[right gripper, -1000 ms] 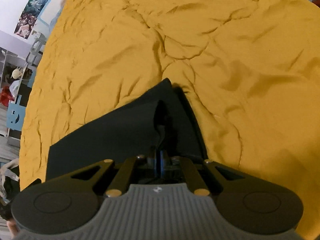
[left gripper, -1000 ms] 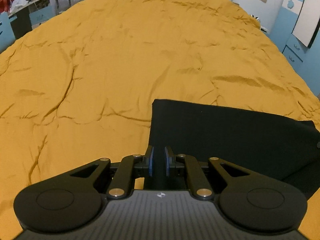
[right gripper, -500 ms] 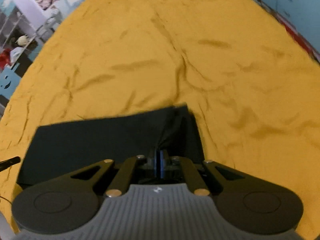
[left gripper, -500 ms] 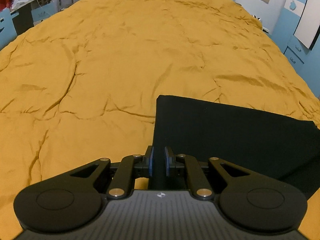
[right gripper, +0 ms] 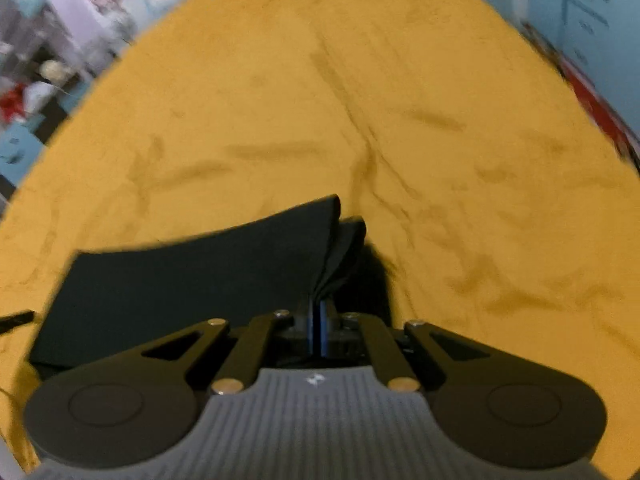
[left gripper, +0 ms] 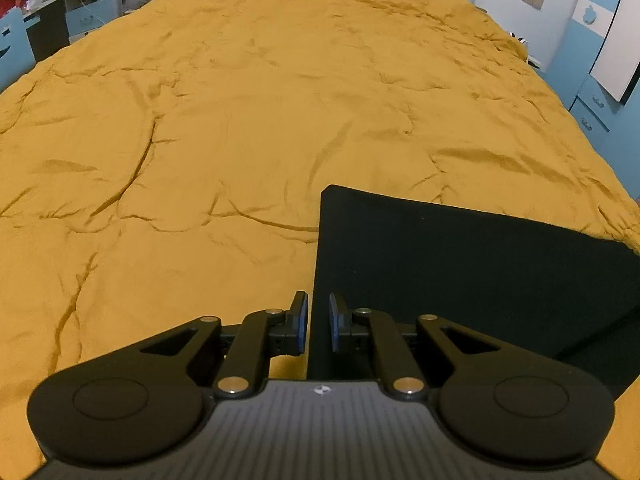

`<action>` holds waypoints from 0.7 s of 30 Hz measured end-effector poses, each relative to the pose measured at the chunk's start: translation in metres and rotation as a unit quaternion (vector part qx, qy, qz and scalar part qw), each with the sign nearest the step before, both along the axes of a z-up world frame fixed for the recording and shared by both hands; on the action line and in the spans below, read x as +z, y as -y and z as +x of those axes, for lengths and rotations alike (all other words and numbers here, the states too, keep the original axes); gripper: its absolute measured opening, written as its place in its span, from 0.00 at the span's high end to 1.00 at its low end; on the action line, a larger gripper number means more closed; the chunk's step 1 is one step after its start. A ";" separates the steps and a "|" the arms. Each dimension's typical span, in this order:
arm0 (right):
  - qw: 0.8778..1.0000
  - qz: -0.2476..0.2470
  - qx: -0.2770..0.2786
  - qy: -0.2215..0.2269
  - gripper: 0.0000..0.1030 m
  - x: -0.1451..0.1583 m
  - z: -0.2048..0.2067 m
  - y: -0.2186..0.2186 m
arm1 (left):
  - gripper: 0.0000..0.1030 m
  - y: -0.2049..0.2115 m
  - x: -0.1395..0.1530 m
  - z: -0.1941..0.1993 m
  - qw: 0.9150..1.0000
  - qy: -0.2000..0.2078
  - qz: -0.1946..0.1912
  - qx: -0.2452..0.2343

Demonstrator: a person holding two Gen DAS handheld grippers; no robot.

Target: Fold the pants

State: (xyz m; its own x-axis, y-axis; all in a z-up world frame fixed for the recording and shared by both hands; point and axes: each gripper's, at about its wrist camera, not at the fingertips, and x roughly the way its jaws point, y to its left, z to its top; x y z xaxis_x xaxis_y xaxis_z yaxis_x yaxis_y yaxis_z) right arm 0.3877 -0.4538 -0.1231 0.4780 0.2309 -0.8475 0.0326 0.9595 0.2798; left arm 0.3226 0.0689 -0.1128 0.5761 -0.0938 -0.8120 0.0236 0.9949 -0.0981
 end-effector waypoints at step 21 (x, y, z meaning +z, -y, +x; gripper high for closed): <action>0.997 -0.030 -0.030 0.064 0.88 -0.010 0.016 -0.019 | 0.88 0.014 -0.025 0.086 0.999 0.017 -0.018 -0.032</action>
